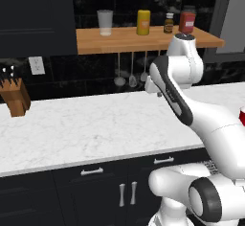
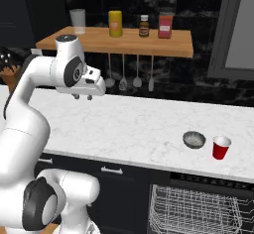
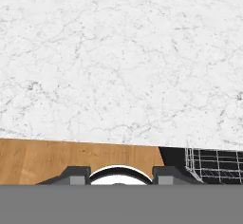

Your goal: Pick up the cup and bowl from the counter, place them in the dishwasher, and close the dishwasher door.

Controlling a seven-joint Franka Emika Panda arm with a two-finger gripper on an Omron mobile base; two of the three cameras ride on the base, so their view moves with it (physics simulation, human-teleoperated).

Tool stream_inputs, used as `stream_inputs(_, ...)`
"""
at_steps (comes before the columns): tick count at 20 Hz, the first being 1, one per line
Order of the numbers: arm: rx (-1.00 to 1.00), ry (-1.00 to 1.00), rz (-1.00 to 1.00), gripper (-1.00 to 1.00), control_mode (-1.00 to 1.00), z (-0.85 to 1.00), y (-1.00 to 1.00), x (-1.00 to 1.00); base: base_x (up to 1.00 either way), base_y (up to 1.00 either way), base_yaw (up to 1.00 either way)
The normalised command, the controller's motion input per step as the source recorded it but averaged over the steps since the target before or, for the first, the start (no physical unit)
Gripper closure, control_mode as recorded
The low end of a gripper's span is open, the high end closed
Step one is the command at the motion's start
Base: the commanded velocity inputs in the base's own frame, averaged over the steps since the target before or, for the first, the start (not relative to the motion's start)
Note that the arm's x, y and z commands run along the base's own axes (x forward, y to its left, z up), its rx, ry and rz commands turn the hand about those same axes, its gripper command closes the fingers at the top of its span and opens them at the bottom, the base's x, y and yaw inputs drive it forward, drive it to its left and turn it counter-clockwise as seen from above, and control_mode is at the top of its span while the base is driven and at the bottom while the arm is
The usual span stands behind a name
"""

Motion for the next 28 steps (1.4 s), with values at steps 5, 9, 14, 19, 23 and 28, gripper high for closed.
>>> stream_inputs(5, 0.01, -0.05, 0.00, -1.00, -1.00, 0.00, 0.00, -0.47, 0.00, 0.00, 0.00)
stream_inputs(9, 0.01, -0.11, 0.00, -1.00, -1.00, -0.02, 0.00, -0.85, 0.00, 0.00, 0.00)
stream_inputs(14, 0.03, -0.04, -0.10, -1.00, -1.00, -0.06, 0.00, -0.71, 0.00, 0.00, 0.00)
stream_inputs(19, 0.04, -0.01, -0.15, -1.00, -1.00, 0.01, 0.10, -0.17, 0.00, 0.00, 0.00)
stream_inputs(23, 0.10, 0.00, -0.33, -1.00, -1.00, 0.01, 0.30, -0.01, 0.00, 0.00, 0.00)
stream_inputs(28, 0.15, -0.01, -0.27, -1.00, -1.00, 0.00, 0.31, 0.05, 0.00, 0.00, 0.00)
